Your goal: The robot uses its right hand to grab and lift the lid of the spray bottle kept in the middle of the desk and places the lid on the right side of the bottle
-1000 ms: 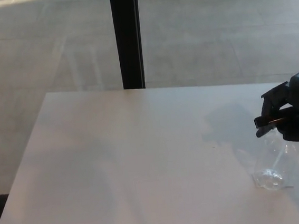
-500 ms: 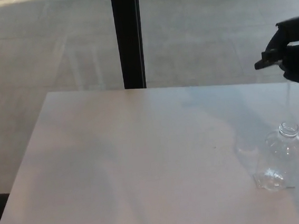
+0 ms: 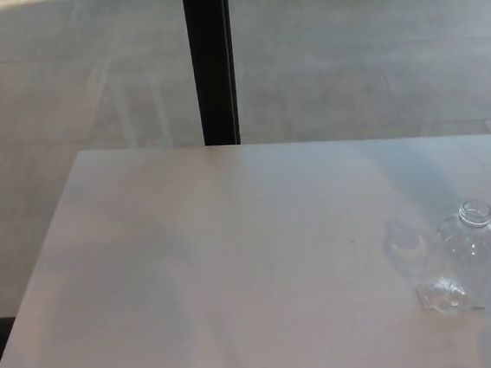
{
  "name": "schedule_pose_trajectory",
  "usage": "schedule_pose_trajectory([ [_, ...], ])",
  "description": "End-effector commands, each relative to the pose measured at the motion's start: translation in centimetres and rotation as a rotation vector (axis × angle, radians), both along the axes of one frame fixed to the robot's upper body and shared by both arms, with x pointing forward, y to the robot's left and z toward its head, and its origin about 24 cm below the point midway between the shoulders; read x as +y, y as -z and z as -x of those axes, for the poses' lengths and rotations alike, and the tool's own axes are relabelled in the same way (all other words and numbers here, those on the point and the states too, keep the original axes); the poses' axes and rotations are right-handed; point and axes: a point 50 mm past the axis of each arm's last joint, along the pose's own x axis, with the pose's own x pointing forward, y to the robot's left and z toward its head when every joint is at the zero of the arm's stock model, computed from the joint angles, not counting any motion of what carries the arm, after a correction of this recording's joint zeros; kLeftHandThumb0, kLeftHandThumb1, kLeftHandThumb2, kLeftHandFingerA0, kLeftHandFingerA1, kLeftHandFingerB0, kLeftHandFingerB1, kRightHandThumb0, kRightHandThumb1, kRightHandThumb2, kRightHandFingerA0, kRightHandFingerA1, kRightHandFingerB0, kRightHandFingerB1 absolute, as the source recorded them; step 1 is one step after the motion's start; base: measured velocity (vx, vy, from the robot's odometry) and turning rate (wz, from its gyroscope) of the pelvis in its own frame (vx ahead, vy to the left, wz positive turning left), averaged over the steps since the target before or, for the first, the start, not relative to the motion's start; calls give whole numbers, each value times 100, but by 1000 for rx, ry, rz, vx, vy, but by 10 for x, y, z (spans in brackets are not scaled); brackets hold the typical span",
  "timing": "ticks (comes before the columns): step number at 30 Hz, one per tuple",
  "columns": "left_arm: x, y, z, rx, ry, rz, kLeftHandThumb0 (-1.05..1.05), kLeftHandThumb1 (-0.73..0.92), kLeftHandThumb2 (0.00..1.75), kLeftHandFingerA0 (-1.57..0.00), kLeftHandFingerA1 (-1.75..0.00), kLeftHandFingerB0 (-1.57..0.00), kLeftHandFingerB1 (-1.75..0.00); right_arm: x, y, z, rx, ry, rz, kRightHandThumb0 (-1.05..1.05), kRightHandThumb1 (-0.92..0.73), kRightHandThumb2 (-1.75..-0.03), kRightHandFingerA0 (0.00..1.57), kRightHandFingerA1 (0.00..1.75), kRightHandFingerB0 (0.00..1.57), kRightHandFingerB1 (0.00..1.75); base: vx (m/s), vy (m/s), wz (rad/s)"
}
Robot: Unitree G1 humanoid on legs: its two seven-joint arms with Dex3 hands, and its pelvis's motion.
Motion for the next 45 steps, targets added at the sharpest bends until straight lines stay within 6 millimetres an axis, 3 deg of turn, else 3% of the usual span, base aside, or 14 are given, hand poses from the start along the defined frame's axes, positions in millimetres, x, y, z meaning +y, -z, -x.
schedule_pose_trajectory([
  [1,3,-3,1,-9,-11,-5,-86,86,66,-57,-49,-42,-39,-34,6,5,43,61,-190,-21,-64,-88,95,164,95,83,0,0,0],
  [8,2,-2,4,-6,8,-5,-85,87,66,-56,-48,-41,-38,-63,90,9,250,192,-184,-24,-63,-78,95,160,97,73,0,0,0],
  [11,3,-2,4,4,10,-6,-84,70,110,-47,-58,-31,-50,-72,152,15,403,242,-150,-30,-65,-78,94,154,96,71,0,0,0],
  [13,3,-2,3,-2,11,-8,-87,87,66,-54,-48,-40,-39,-71,165,16,435,239,-143,-30,-65,-80,93,156,95,73,0,0,0],
  [19,1,-1,4,1,20,-9,-85,87,66,-56,-49,-41,-39,-57,244,37,630,221,-68,-32,-67,-80,91,158,92,72,0,0,0],
  [27,2,-2,4,5,24,-10,-88,87,66,-55,-47,-40,-38,-45,270,43,630,199,1,-35,-73,-66,89,148,81,58,0,0,0],
  [31,2,-3,1,-8,24,-13,-86,88,66,-55,-48,-40,-38,-42,277,43,653,183,54,-48,-71,-62,74,96,59,38,0,0,0],
  [33,2,-3,1,-10,32,-13,-83,69,110,-48,-59,-32,-51,-42,278,44,661,184,133,-52,-69,-61,62,76,51,35,0,0,0],
  [34,3,-3,1,-9,29,-17,-86,88,66,-56,-48,-40,-38,-42,279,44,687,194,152,-60,-56,-91,41,63,32,48,0,0,0],
  [35,3,-3,1,-5,32,-20,-86,88,67,-57,-49,-40,-38,-41,279,44,701,193,174,-64,-69,-61,25,54,30,31,0,0,0],
  [37,2,-2,1,0,20,-19,-86,87,66,-57,-47,-41,-38,-41,275,42,768,223,242,-99,-60,-93,0,2,5,11,0,0,0],
  [43,2,-3,1,-3,35,-24,-88,87,67,-57,-48,-41,-38,-41,264,40,889,256,173,-102,-54,-99,0,16,0,0,0,0,0],
  [44,2,-3,1,0,41,-24,-88,88,67,-57,-49,-41,-38,-42,259,39,904,257,154,-105,-66,-61,0,0,0,5,0,0,0],
  [45,2,-2,2,2,35,-22,-88,87,67,-58,-49,-42,-38,-43,255,39,917,257,132,-104,-49,-87,0,0,0,2,0,0,0],
])
